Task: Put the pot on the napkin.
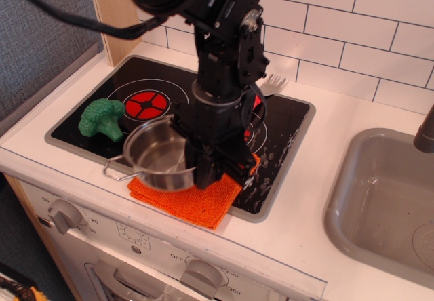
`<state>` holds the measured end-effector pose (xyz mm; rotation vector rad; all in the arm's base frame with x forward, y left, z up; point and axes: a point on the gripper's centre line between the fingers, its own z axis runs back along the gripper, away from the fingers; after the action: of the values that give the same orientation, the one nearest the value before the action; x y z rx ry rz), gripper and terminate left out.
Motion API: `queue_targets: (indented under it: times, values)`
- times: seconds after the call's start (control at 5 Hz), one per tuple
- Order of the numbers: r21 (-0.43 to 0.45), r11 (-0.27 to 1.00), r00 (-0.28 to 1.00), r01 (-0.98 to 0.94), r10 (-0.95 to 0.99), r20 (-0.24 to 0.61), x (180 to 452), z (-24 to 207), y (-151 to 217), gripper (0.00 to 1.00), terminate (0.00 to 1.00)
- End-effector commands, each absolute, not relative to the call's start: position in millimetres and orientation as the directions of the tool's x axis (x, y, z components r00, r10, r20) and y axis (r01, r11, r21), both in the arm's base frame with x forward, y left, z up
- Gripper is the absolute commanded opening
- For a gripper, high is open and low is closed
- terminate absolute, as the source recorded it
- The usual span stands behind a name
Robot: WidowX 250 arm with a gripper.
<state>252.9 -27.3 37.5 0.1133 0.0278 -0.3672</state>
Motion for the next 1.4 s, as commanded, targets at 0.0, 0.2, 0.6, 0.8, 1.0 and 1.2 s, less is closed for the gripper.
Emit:
queue_targets:
  times: [0.0,0.2,0.6,0.8,1.0,1.2]
  values:
    - [0.118,0.922,0.929,0.369,-0.371,-0.007,257.6,46.5,-26.5,0.00,0.00]
    - [0.123,0.911,0.918,0.394,-0.397,-0.003,253.1,48.6,-34.6,0.00,0.00]
    - [0.146,0.916,0.926,0.374,-0.378,0.002,255.6,56.1,-32.5,1.00,0.00]
    - [0.129,0.957,0.964,0.258,-0.264,0.035,261.2,74.7,-17.3,1.00,0.00]
    - [0.116,0.990,0.990,0.081,-0.094,0.106,270.9,118.6,14.9,1.00,0.00]
    - [0.050,0.996,0.991,-0.073,0.067,0.115,298.7,143.5,48.7,1.00,0.00]
